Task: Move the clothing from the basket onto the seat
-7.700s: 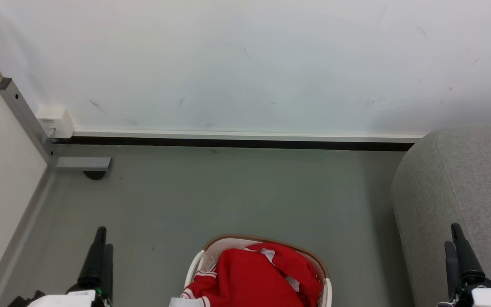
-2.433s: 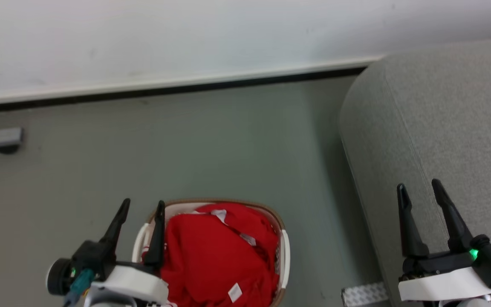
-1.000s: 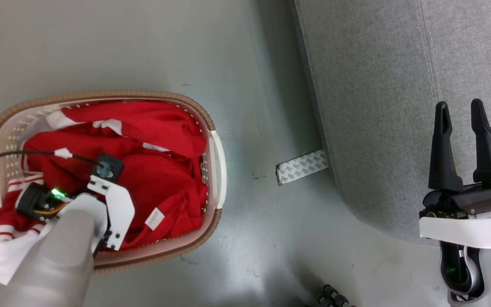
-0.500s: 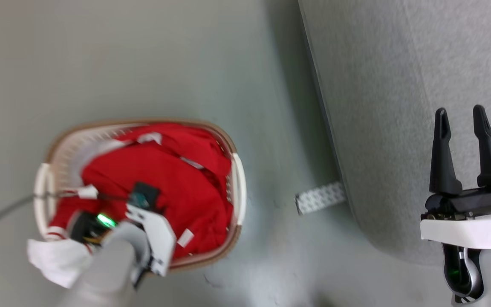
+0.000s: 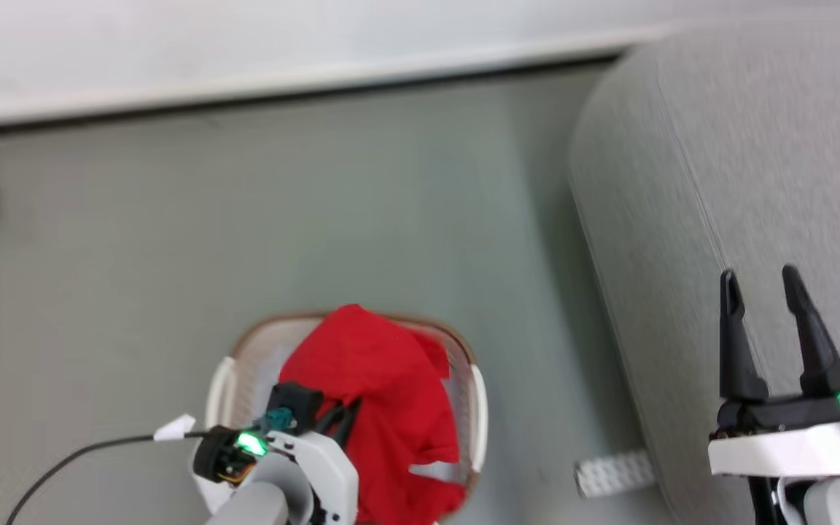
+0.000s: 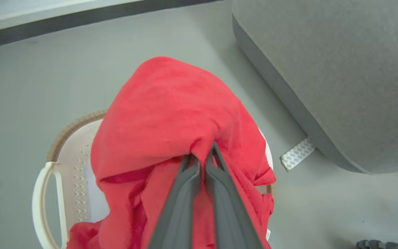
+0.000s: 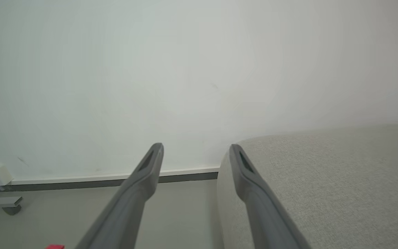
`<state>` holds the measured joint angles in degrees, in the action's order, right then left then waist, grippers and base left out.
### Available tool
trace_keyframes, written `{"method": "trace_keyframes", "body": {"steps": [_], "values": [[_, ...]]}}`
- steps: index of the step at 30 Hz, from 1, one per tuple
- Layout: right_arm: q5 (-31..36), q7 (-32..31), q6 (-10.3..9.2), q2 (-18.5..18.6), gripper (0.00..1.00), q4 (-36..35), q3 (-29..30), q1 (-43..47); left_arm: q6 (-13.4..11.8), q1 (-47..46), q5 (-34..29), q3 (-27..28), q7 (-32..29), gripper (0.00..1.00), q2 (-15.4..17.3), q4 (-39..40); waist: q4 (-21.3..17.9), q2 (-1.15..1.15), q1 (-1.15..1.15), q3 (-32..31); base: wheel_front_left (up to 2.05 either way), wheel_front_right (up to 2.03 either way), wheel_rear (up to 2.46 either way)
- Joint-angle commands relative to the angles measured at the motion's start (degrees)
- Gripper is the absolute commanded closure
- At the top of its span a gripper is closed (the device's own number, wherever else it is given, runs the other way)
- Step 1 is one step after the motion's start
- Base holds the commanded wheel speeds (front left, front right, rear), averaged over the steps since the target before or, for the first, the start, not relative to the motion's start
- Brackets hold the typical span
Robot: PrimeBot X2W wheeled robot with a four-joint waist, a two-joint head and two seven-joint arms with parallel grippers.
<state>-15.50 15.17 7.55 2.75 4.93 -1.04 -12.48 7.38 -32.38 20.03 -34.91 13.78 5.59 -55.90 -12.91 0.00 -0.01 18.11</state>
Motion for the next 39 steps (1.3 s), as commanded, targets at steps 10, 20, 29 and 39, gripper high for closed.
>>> {"method": "trace_keyframes", "body": {"steps": [10,20,29,39], "values": [[0.3,0.0,-0.12,0.2,0.0,2.1,-1.1,5.2,-0.1,4.5,5.6,0.3,0.6,1.0,2.2,15.3,8.7,0.0,0.01,-15.2,0.0,0.0,0.0],[-1.5,0.0,-0.12,0.2,0.0,2.7,-5.2,7.3,-3.9,3.8,8.3,3.2,-6.5,1.0,5.5,38.5,10.5,0.0,0.01,-18.5,0.0,0.0,0.0],[-1.8,0.0,-0.12,0.2,0.0,1.5,-7.3,7.7,-7.7,2.9,9.5,5.8,-12.6,1.0,7.8,52.8,10.2,0.0,0.01,-19.1,0.0,0.0,0.0],[-1.1,0.0,-0.12,0.2,0.0,-0.4,-10.6,7.1,-9.1,5.1,10.1,6.0,-14.0,1.0,8.9,55.6,10.0,0.0,0.01,-19.0,0.0,0.0,0.0]]}}
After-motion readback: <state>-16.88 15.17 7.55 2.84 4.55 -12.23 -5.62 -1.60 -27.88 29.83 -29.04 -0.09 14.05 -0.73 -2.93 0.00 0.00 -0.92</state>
